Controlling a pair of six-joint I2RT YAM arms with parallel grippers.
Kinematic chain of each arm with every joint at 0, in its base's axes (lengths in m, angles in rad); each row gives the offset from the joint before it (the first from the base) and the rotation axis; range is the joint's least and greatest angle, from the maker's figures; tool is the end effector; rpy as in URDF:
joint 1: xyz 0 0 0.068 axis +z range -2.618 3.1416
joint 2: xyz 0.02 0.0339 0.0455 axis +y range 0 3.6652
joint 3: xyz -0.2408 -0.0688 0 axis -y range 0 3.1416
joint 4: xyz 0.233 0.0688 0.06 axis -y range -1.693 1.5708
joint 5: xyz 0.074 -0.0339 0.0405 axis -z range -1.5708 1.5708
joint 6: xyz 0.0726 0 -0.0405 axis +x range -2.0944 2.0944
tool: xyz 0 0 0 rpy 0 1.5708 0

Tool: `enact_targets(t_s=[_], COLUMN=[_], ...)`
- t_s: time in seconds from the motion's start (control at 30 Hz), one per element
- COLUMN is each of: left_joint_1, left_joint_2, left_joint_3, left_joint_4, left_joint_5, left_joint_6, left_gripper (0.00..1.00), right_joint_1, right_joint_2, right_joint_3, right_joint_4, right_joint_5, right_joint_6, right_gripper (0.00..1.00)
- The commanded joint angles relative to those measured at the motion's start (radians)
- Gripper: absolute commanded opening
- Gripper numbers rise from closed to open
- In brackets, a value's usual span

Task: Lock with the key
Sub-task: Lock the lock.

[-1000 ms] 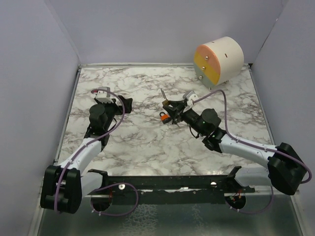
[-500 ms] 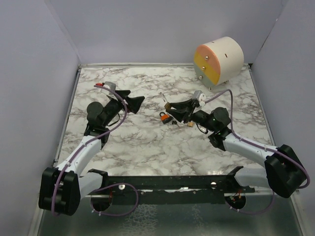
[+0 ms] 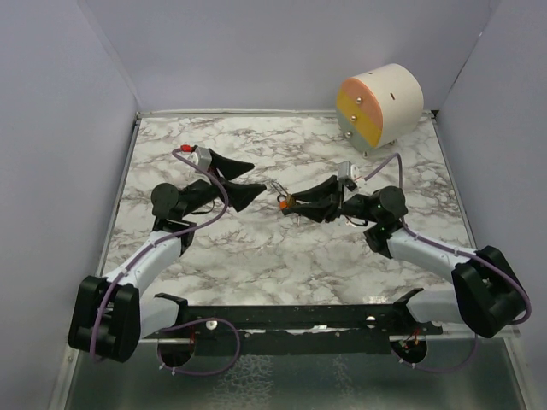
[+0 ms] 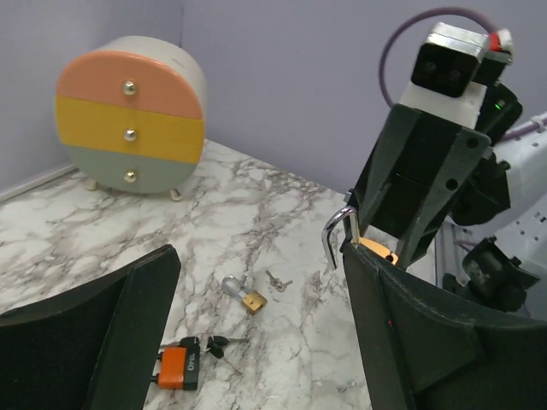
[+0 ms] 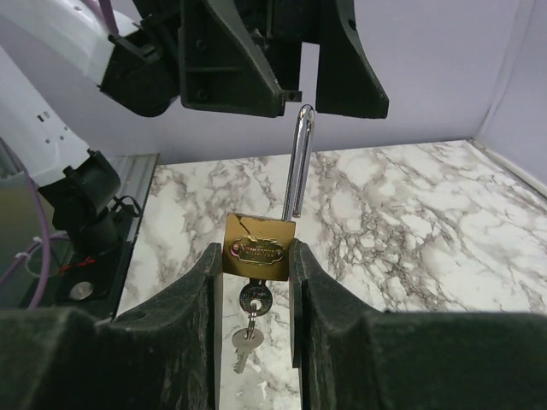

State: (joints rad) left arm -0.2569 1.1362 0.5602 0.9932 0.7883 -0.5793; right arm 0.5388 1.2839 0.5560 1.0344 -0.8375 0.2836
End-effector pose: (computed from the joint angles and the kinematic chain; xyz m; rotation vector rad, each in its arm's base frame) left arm 0.2395 -0.1161 0.3061 0.5442 1.2605 -1.1616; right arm 0.2149 0.1913 0.2712 -0.9213 1.1542 1.2036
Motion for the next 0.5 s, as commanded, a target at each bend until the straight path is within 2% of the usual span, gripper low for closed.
enact_targets(t_s=[0.0, 0.07, 0.13, 0.47], left_joint_1=[-0.006, -0.006, -0.007, -0.033], left_joint_2=[0.045, 0.059, 0.073, 0.150], left_joint_3=[0.013, 0.022, 0.029, 0.035], left_joint_4=[0.224, 0.243, 0.268, 0.452], left_joint_5=[0.156, 0.174, 0.198, 0.280], left_joint_6=[-0.107, -0.126, -0.146, -0.267], left_gripper=[0.75, 0.68, 0.65, 0.64], right_joint_1=[-0.003, -0.003, -0.004, -0.004], right_joint_2=[0.008, 0.001, -0.004, -0.003], right_joint_3=[0.034, 0.031, 0.030, 0.030], right_joint_4=[0.071, 0.071, 0.072, 0.114], right_joint_5=[-0.117, -0.119, -0.120, -0.114], right_joint_6=[0.045, 0.046, 0.048, 0.078], right_gripper=[0.01, 0.01, 0.01, 0.01])
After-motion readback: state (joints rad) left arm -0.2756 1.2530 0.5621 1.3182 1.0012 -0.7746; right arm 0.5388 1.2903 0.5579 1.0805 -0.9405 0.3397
